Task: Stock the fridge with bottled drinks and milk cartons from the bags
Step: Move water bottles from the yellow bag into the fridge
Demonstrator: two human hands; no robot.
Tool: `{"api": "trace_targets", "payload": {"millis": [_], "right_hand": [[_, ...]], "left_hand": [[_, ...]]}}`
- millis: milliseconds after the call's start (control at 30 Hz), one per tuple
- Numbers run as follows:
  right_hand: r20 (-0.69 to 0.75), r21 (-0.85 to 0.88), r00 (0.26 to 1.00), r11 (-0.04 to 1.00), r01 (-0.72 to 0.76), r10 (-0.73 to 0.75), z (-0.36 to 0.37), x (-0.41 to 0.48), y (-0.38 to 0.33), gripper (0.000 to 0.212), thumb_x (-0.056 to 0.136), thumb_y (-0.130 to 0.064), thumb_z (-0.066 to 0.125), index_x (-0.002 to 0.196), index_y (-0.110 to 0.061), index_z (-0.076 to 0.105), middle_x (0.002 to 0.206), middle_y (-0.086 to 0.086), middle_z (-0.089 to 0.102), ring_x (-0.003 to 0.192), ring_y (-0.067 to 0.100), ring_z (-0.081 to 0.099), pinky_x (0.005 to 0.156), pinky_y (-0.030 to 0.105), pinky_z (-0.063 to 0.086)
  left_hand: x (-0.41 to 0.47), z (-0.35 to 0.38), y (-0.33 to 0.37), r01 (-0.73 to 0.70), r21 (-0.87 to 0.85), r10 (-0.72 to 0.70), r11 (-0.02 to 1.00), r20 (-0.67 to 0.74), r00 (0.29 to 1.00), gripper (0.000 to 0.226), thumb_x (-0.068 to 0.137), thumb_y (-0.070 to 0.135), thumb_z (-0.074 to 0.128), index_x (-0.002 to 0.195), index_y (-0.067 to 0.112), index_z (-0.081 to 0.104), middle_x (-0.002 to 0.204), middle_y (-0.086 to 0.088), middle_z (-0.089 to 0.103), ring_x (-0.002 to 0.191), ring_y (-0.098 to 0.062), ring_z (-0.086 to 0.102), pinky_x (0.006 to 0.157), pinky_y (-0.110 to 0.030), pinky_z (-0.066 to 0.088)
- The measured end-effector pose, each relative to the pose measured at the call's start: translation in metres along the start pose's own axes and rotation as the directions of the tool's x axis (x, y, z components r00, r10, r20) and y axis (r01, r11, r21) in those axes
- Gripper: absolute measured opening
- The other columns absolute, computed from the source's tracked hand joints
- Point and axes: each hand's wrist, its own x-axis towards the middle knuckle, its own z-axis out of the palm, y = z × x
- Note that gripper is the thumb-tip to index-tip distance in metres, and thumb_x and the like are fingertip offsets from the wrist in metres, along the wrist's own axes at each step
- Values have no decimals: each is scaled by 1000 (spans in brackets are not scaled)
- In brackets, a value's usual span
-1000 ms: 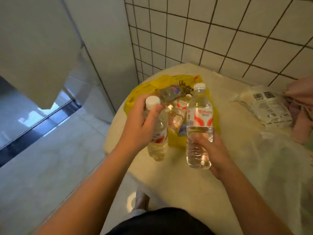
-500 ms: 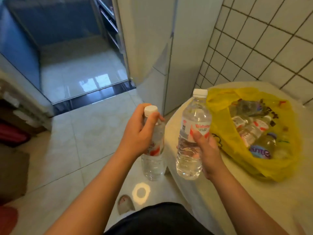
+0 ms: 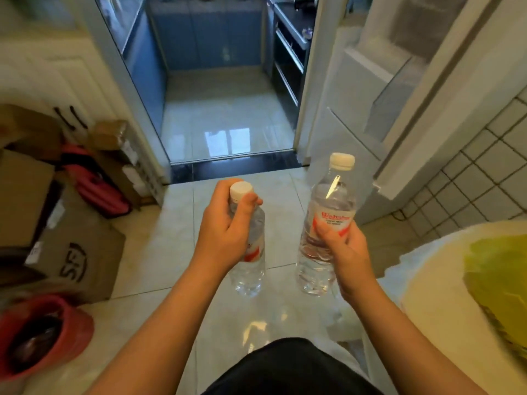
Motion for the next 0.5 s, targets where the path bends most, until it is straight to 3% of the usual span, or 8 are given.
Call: {"api": "trace_targets", "payload": {"millis": [100,233,333,400,500], "right_hand": [[33,-27,999,1000,-3,4,32,36,0,61,66,-52,71,114,-16,62,101,7,72,93,25,70,81,39,58],[46,-55,999,998,-5,8,74,98,2,62,64,-57,70,112,-18,63,99,3,72,92,21,71,77,32,57],[60,-64,998,998,-15,19,108,155,5,65,65,-58,72,115,-19,62,103,4,72,93,19,70,78,34,57],[69,-65,997,998,-26,30,132,196,5,58,73,-53,76,117,-19,60,105,5,71,91,18,70,76,32,57],[76,-64,997,997,-29,34,164,255,-2,45,83,-43,67,120,-18,57,107,7,69,90,18,70,74,31,58]], "left_hand": [[31,-21,-19,19,-1,-20,1000,-77,997,30,98,37,47,103,8,56,92,7,64,89,-6,60,79,-10,42],[80,-39,-48,58,5,-57,998,-117,991,28,97,39,48,106,13,53,97,-5,63,89,-11,61,78,-13,45],[125,-47,-70,71,41,-64,997,-148,987,38,96,42,47,108,8,54,97,0,60,90,-7,59,77,-11,44],[159,-52,-82,77,70,-64,995,-167,984,41,95,44,46,108,6,55,95,8,58,89,-5,58,77,-10,43],[213,-58,-95,113,95,-96,989,-168,981,44,92,50,46,111,11,54,96,8,58,89,-7,59,77,-11,45]]}}
